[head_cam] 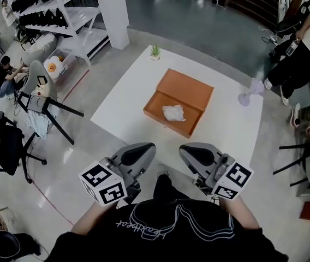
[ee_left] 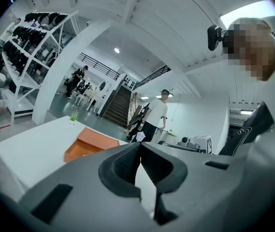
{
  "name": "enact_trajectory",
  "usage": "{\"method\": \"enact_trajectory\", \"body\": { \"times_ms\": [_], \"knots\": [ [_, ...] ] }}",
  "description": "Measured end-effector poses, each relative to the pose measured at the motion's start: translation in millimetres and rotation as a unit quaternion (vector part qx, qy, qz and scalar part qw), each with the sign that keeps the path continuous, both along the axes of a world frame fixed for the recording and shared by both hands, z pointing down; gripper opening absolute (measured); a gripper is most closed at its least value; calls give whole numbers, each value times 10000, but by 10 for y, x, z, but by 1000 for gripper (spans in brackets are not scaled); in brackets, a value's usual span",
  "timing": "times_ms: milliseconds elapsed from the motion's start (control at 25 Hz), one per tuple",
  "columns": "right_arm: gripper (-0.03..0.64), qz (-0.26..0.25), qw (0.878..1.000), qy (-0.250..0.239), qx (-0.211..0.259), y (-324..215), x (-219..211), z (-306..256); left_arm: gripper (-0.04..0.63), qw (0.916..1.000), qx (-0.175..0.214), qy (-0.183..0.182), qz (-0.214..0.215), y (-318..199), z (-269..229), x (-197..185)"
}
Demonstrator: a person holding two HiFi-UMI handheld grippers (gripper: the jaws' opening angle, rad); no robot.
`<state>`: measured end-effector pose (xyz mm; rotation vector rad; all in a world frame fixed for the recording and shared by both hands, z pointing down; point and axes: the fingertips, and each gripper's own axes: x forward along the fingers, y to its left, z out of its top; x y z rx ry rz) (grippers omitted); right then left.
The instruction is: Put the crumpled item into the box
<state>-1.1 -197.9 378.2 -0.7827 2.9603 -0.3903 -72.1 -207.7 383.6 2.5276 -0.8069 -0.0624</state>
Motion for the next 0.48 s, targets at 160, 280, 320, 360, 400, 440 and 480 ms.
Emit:
{"method": "enact_trajectory", "body": {
  "times_ms": [160, 280, 320, 360, 400, 440, 480],
  "knots": [
    [3, -2, 9999, 91, -48, -68, -2, 43, 5, 10000, -68, -34, 16, -65, 53, 18],
    [3, -43, 9999, 135, -91, -125, -26, 84, 5, 9999, -150, -20, -27, -130, 102, -2],
    [3, -61, 9998, 133, -103, -150, -28, 86, 5, 9999, -160, -14, -35, -155, 108, -5],
    [3, -73, 9998, 126, -118, -178, -27, 85, 5, 9999, -159, -12, -39, -182, 111, -6],
    [3, -79, 9998, 117, -136, -210, -26, 86, 5, 9999, -161, -12, -44, -211, 115, -9],
    [3, -79, 9998, 108, -156, -243, -23, 89, 5, 9998, -168, -14, -49, -240, 120, -12],
    [3, -79, 9998, 100, -176, -277, -20, 92, 5, 9998, -177, -16, -54, -270, 127, -16]
  ]
}}
